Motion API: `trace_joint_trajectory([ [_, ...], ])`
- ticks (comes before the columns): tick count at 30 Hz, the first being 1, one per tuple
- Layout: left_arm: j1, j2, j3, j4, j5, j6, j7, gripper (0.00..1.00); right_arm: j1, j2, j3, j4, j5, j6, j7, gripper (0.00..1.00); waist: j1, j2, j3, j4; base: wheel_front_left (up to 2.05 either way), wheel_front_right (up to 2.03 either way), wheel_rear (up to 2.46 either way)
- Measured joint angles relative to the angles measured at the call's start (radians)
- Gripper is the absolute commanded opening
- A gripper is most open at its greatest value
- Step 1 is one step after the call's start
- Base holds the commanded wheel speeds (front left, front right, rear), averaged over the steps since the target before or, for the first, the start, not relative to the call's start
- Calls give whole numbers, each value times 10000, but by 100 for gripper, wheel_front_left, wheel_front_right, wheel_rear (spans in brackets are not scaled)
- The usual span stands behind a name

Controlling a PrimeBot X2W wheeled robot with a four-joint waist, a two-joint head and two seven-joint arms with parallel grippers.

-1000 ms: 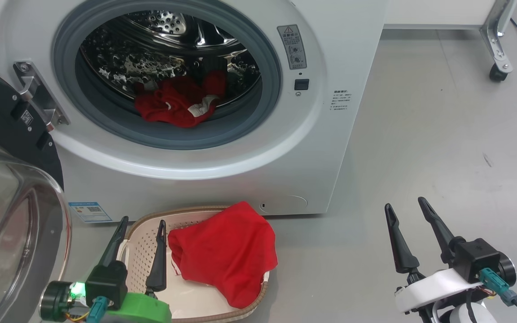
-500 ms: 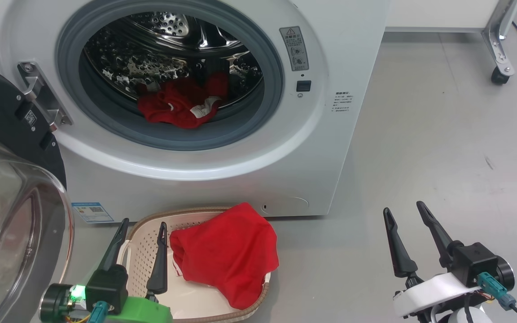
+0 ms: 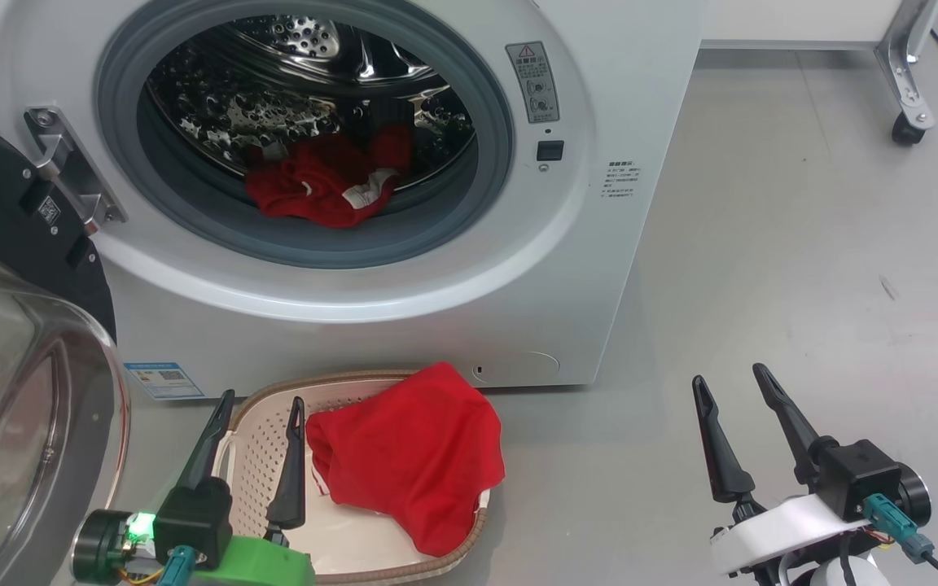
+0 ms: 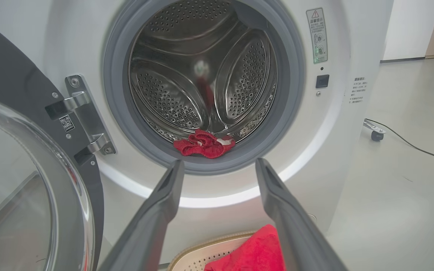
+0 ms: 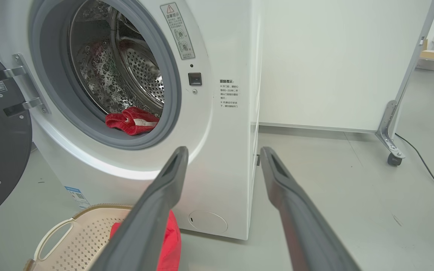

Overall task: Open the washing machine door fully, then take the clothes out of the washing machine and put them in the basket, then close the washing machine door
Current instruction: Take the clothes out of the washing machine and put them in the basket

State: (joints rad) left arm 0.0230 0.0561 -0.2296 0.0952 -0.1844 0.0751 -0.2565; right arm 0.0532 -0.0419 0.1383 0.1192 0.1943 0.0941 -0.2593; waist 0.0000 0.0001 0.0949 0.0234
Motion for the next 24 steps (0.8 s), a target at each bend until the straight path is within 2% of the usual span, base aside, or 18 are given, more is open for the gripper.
trace_joint_trajectory([
  [8, -185, 0, -163, -58, -6, -25, 207, 100, -7, 0, 98, -240, 0, 2, 0, 100, 0, 0, 364, -39, 0, 0, 0],
  [12, -956, -13, -328, 13, -153, -236, 472, 100, -51, 0, 209, -364, 0, 4, 0, 100, 0, 0, 687, -98, 0, 0, 0],
  [17, -1789, -17, -537, 470, -176, -466, 1072, 100, -263, 0, 330, -443, 0, 12, 0, 100, 0, 0, 1094, -206, 0, 0, 0],
  [24, -3266, -8, -616, 1605, -523, -993, 2769, 100, -900, -6, 635, -635, 213, 81, 0, 100, 0, 0, 1892, -595, 0, 0, 0],
])
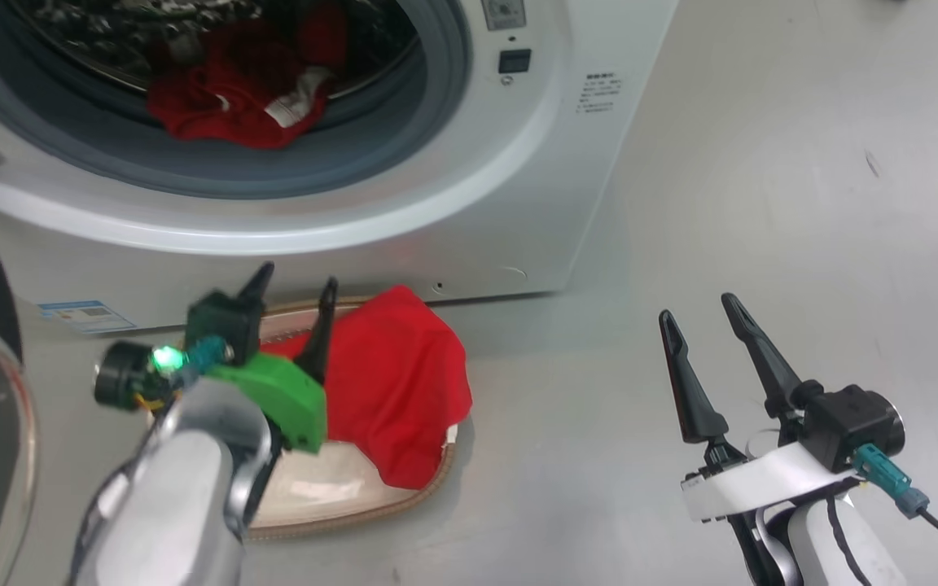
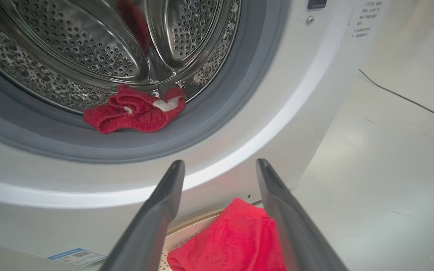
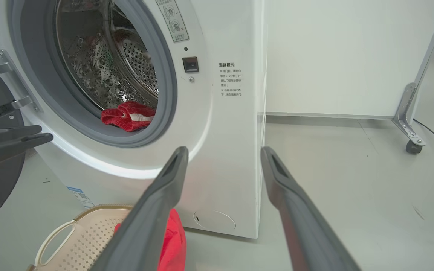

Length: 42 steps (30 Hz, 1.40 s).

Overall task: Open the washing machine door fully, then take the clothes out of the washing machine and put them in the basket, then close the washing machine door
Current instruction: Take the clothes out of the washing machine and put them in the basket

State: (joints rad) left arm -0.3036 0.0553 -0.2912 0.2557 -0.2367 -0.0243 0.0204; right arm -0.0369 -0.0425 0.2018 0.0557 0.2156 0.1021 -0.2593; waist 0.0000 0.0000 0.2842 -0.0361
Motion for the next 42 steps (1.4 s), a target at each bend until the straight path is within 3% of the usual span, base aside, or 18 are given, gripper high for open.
trace_joint_trajectory([
  [4, -1203, 178, 249, 366, -230, -215, 853, 100, -317, -6, 157, -92, 364, 0, 0, 100, 0, 0, 473, -340, 0, 0, 0],
  [9, -2697, 798, 581, 961, -466, -520, 2343, 100, -836, -12, 362, -198, 825, 2, 0, 100, 2, 0, 1218, -896, 0, 0, 0],
  [22, -5943, 2178, 1095, 1283, -535, -731, 4734, 100, -1872, -21, 740, -341, 1586, -4, 0, 100, 2, 0, 2833, -2030, 0, 0, 0],
  [33, -7437, 3319, 1766, 1904, -533, -782, 5914, 100, -2365, -15, 1131, -276, 2146, -79, 0, 100, 2, 0, 3782, -2920, 0, 0, 0],
  [42, -7650, 3494, 2155, 2629, -656, -581, 6351, 100, -2464, -12, 1139, -140, 2238, -96, 0, 100, 1, 0, 4108, -3406, 0, 0, 0],
])
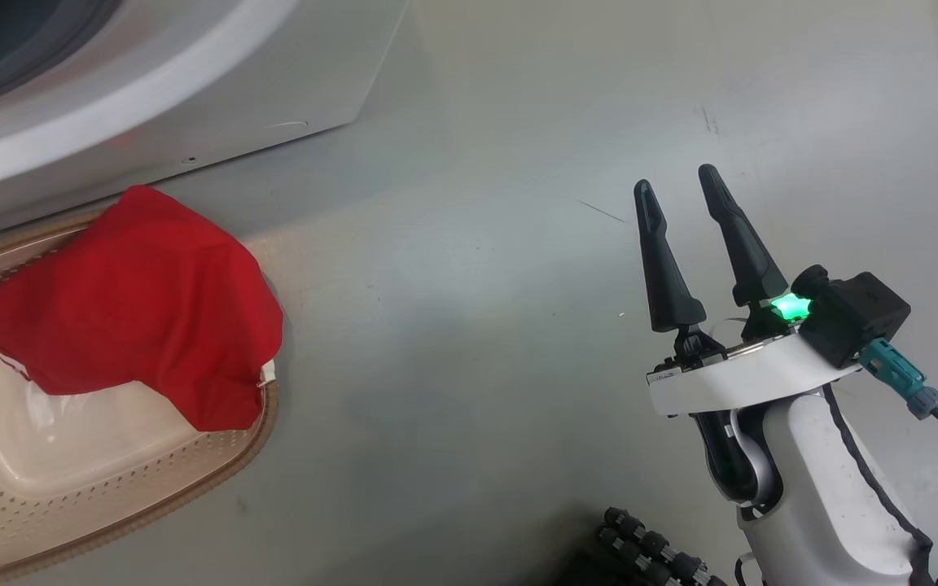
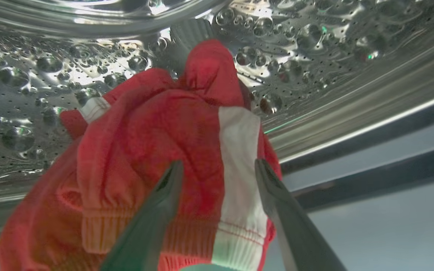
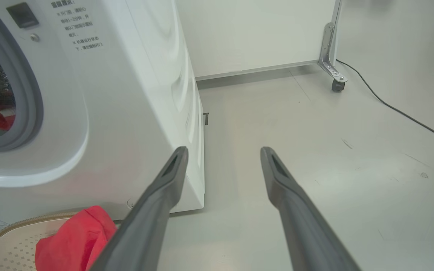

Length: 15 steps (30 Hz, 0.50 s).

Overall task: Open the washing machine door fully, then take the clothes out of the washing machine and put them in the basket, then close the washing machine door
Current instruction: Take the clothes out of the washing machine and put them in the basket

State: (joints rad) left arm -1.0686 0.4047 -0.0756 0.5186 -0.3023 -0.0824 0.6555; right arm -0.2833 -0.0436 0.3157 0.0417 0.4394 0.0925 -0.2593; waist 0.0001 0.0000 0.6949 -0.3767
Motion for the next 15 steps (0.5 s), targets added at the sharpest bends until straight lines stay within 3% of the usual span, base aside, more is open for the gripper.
trace_joint_trajectory([
  [12, -162, 226, -58, 633, 222, 539, 677, 100, -154, 2, 40, 138, 0, 2, 0, 100, -1, 0, -36, 3, 0, 0, 0],
  [14, -178, 203, -59, 746, 221, 587, 807, 40, -154, 2, 36, 150, 0, 4, 0, 100, -1, 0, -47, 14, 0, 0, 0],
  [15, -187, 203, -65, 794, 221, 593, 876, 40, -155, 2, 35, 150, 0, 4, 0, 100, -1, 0, -52, 20, 0, 0, 0],
])
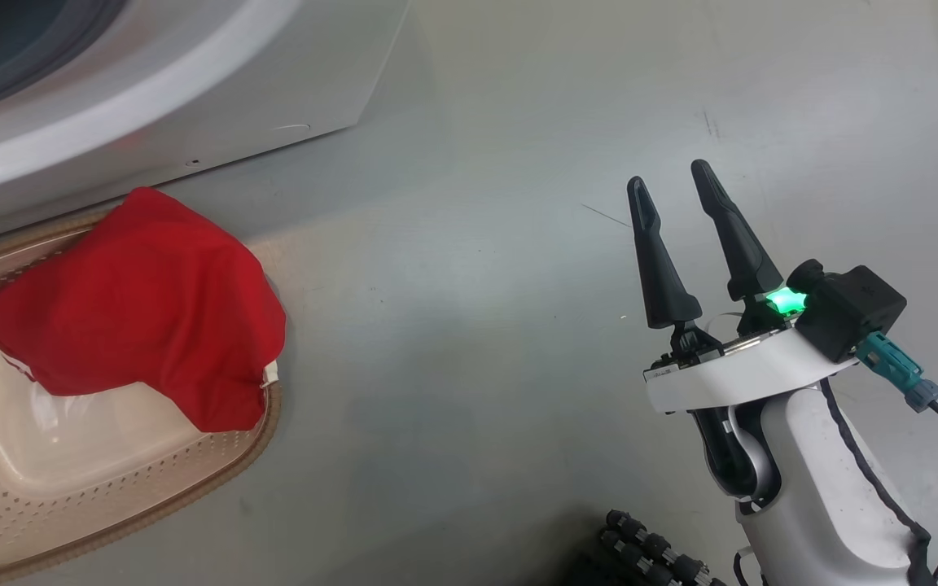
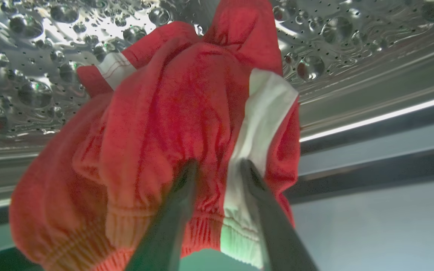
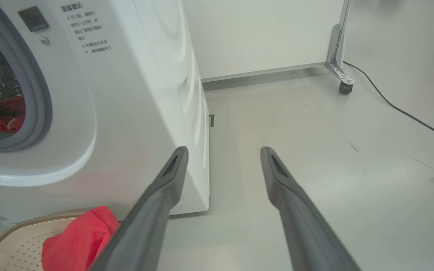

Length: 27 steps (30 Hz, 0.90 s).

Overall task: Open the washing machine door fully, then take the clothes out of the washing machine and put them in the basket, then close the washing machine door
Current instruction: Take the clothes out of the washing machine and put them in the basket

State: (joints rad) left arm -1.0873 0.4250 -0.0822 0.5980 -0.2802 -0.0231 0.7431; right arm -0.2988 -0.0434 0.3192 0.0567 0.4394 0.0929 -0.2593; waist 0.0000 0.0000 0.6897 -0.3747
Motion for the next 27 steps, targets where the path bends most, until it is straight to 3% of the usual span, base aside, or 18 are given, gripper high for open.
trace_joint_trajectory([
  [1, -3, 0, -8, 33, 0, 2, 50, 0, -1, 0, -4, 0, 0, 0, 0, 100, 0, 0, -4, 6, 0, 0, 0],
  [11, -23, -184, -209, 58, -6, -163, -163, 0, -13, 0, -176, 82, -90, 0, 0, 100, 0, 0, -134, 170, 0, 0, 0],
  [27, 20, -817, -412, -794, -190, -587, -2228, 0, -55, -6, -468, 228, -828, 27, 0, 100, 0, 0, -642, 817, 0, 0, 0],
])
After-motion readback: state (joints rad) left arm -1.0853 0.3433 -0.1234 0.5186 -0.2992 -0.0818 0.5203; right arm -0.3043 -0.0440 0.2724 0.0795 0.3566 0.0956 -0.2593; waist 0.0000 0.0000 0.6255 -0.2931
